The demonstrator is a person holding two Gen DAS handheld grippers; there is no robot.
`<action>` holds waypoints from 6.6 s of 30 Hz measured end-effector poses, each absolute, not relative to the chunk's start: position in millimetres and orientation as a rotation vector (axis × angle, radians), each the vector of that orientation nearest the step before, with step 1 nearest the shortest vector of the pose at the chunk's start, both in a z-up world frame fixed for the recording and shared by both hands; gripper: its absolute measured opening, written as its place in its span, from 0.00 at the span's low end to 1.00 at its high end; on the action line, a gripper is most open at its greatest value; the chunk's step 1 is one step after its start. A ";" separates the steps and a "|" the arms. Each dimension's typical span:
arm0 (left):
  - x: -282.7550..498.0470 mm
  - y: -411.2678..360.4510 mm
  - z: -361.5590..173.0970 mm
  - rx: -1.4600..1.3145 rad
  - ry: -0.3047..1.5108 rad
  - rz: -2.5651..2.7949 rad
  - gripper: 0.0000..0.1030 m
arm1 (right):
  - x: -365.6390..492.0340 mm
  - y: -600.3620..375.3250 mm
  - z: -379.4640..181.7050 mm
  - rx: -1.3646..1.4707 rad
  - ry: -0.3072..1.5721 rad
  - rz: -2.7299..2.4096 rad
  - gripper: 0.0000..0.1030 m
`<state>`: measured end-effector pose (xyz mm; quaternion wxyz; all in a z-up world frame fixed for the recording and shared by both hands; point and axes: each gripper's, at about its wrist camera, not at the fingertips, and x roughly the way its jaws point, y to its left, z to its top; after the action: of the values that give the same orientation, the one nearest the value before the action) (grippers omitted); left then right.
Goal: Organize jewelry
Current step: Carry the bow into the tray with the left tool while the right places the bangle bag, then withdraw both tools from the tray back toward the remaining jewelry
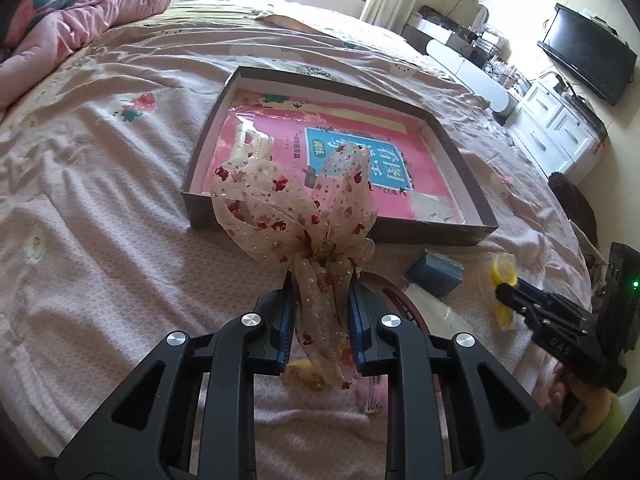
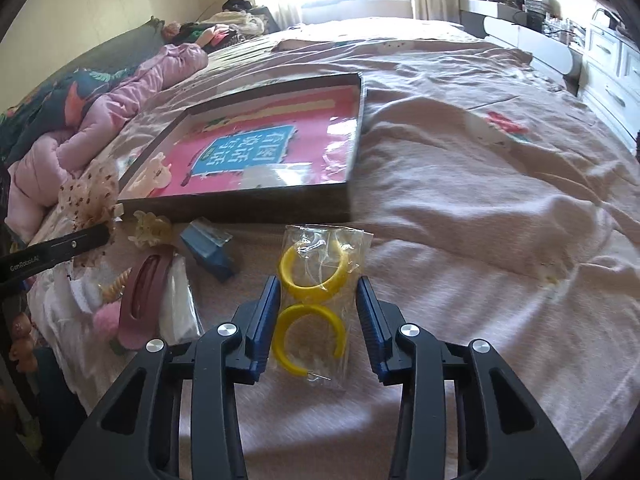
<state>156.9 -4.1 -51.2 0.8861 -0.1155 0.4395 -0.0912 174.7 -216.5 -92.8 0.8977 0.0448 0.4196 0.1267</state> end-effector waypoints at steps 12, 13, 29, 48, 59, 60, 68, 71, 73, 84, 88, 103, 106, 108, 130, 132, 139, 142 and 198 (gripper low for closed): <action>140.4 18.0 -32.5 -0.245 0.854 -0.148 0.15 | 159.4 -225.1 -68.4 0.099 0.830 0.271 0.36; 139.9 19.7 -31.4 -0.247 0.851 -0.146 0.15 | 159.8 -224.0 -66.5 0.098 0.826 0.276 0.36; 159.7 33.4 -16.8 -0.255 0.827 -0.140 0.15 | 188.3 -177.6 -27.2 0.058 0.767 0.374 0.36; 215.8 13.1 -11.3 -0.209 0.837 -0.183 0.15 | 231.7 -149.5 -20.6 0.036 0.750 0.410 0.36; 253.0 -2.0 -24.1 -0.189 0.889 -0.217 0.15 | 261.6 -156.2 -21.3 0.033 0.747 0.369 0.36; 254.9 -3.6 -25.4 -0.182 0.894 -0.217 0.15 | 265.7 -157.0 -22.4 0.030 0.748 0.361 0.36; 268.2 -11.5 -43.4 -0.144 0.939 -0.235 0.15 | 290.9 -159.7 -34.2 0.028 0.771 0.329 0.36; 271.2 -13.6 -48.4 -0.138 0.951 -0.243 0.15 | 299.5 -157.7 -42.6 0.028 0.794 0.328 0.36; 274.2 -14.6 -51.5 -0.135 0.958 -0.248 0.16 | 303.5 -155.1 -48.9 0.024 0.807 0.332 0.36; 278.4 -18.8 -64.7 -0.103 0.995 -0.261 0.21 | 315.5 -145.0 -75.2 0.020 0.865 0.337 0.36; 277.4 -16.1 -65.9 -0.109 1.000 -0.259 0.27 | 316.4 -142.0 -82.5 0.014 0.882 0.339 0.36; 263.1 -8.1 -57.2 -0.134 0.969 -0.266 0.47 | 315.2 -142.8 -84.6 0.034 0.897 0.323 0.41; 262.3 -6.7 -55.9 -0.133 0.962 -0.262 0.50 | 312.9 -145.0 -81.4 0.043 0.889 0.317 0.51; 260.3 -6.2 -54.5 -0.130 0.955 -0.259 0.50 | 309.5 -146.8 -77.2 0.045 0.877 0.314 0.52; 228.4 36.1 -12.3 -0.258 0.829 -0.191 0.61 | 256.0 -172.8 -24.2 0.069 0.770 0.293 0.84; 222.7 38.0 -9.7 -0.263 0.824 -0.185 0.61 | 250.9 -175.1 -20.8 0.066 0.764 0.290 0.85; 201.7 37.9 -0.6 -0.247 0.800 -0.175 0.82 | 227.8 -182.3 -6.5 0.063 0.733 0.293 0.88; 192.1 35.3 2.5 -0.236 0.797 -0.176 0.82 | 217.2 -183.7 -0.7 0.057 0.718 0.298 0.90; 93.6 -37.0 -44.1 -0.021 0.925 -0.215 0.85 | 125.4 -202.3 -37.3 -0.058 0.754 0.407 0.90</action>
<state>93.6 -37.0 -44.1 0.8893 -0.0101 0.4453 -0.1037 125.4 -202.3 -37.3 0.9092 -0.0283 0.3655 0.1975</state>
